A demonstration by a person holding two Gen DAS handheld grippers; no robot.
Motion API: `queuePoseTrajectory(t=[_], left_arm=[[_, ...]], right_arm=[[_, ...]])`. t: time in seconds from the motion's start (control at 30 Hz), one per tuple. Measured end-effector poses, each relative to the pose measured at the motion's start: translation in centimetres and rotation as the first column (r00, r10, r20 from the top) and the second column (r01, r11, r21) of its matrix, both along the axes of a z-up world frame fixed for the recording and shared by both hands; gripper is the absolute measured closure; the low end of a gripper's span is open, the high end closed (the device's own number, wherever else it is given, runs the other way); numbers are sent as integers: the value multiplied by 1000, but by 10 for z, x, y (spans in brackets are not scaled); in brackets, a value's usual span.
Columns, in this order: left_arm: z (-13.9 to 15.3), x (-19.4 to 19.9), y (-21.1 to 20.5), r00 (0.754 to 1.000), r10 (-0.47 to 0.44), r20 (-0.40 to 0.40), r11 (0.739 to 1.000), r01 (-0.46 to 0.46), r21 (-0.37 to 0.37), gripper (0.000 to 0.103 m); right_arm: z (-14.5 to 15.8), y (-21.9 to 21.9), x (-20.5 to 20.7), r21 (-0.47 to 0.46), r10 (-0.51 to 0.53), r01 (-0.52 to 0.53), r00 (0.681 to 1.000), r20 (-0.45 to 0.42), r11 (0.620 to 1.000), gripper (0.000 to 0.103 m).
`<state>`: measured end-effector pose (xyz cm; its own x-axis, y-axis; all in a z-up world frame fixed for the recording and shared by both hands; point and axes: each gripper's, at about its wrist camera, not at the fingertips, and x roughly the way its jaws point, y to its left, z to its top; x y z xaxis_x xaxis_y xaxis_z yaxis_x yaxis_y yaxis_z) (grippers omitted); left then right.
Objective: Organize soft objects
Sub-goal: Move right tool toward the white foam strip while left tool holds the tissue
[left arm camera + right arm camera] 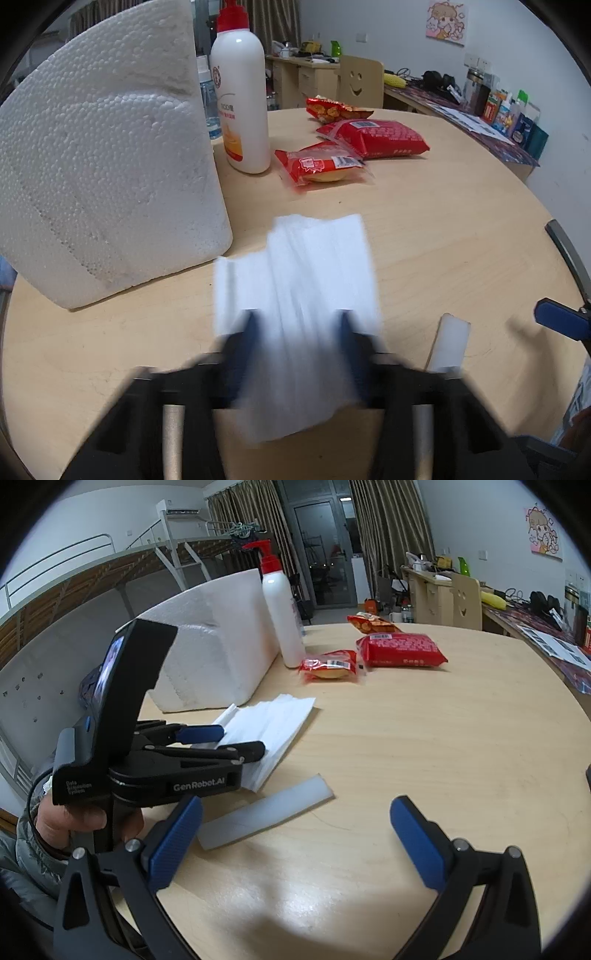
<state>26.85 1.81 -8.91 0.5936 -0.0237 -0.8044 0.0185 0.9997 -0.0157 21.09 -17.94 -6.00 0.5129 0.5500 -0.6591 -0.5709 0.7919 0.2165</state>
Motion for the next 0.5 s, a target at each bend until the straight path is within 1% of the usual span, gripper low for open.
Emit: queuePoseTrajectory(t=[0.1, 0.17, 0.27, 0.37, 0.5], left_arm=[[0, -3, 8, 1000, -4, -1, 999, 4, -43, 100], [0, -7, 11, 1000, 1, 11, 1000, -1, -26, 100], [4, -15, 18, 999, 18, 44, 1000, -17, -21, 100], [11, -25, 26, 996, 18, 85, 1000, -16, -22, 100], [17, -35, 36, 994, 13, 111, 999, -9, -35, 100]], right_arm=[[1, 3, -2, -10, 1, -1, 1000, -6, 1000, 0], [1, 6, -4, -19, 3, -3, 1000, -8, 1000, 0], [3, 14, -8, -35, 10, -11, 1000, -12, 999, 0], [1, 26, -11, -66, 6, -8, 1000, -23, 998, 0], [-2, 38, -13, -86, -9, 5, 999, -42, 996, 0]])
